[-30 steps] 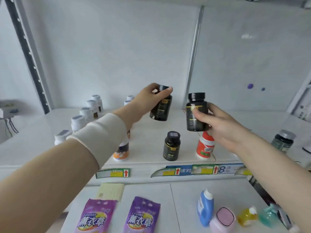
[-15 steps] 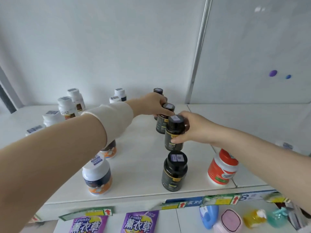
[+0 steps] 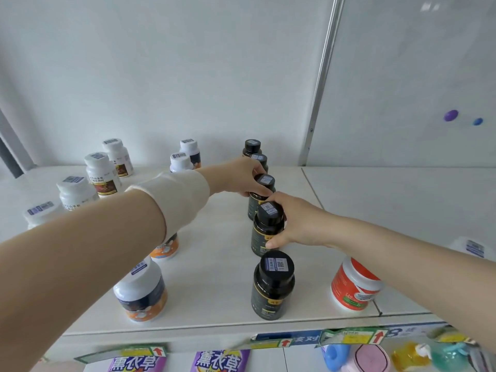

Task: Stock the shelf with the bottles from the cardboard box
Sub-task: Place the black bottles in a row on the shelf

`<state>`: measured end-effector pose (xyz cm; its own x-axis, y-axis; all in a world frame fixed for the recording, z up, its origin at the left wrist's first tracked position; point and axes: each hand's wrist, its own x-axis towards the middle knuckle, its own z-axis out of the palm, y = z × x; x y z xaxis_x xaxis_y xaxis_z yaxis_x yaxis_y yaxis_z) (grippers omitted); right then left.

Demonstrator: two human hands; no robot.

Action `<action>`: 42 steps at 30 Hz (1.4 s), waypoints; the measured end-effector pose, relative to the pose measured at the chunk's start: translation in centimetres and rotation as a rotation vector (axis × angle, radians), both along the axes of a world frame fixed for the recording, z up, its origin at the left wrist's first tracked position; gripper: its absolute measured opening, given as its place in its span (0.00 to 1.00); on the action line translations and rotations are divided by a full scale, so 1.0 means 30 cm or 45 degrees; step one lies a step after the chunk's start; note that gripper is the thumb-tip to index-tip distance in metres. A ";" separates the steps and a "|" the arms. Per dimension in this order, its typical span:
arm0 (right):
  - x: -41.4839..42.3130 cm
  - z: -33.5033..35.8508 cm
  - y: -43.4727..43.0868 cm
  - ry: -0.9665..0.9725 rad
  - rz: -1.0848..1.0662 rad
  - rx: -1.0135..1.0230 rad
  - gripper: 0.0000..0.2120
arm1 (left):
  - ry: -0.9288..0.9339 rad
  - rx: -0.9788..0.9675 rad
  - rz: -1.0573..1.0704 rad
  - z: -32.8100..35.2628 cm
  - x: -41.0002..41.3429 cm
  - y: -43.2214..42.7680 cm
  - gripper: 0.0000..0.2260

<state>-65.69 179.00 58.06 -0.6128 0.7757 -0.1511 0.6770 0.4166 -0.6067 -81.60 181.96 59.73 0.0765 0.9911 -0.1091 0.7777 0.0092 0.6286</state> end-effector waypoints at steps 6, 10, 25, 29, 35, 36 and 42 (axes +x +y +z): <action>-0.009 -0.003 -0.002 -0.032 0.006 0.023 0.37 | -0.014 -0.018 -0.009 -0.003 0.003 0.000 0.16; -0.010 0.009 -0.005 -0.068 -0.018 -0.001 0.33 | -0.002 -0.004 -0.031 0.007 0.006 -0.009 0.21; 0.016 0.234 -0.280 -0.069 -0.129 0.399 0.29 | 1.274 0.336 0.108 0.199 -0.055 -0.525 0.17; -0.067 0.207 -0.455 -0.194 0.010 0.657 0.27 | 1.508 0.375 0.225 0.221 -0.061 -0.762 0.17; -0.300 0.172 -0.751 -0.299 0.294 0.839 0.24 | 1.672 0.267 0.375 0.211 -0.224 -1.131 0.21; -0.349 0.164 -0.797 -0.316 0.345 0.861 0.25 | 1.679 0.209 0.410 0.201 -0.265 -1.190 0.21; -0.739 0.102 -1.072 -0.320 0.632 0.967 0.26 | 1.644 -0.044 0.633 0.109 -0.599 -1.568 0.20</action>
<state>-87.86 146.83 61.12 -0.9178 0.3799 0.1153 0.3902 0.9168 0.0852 -99.57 134.94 63.00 -0.4535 0.8796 0.1436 0.7131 0.4548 -0.5335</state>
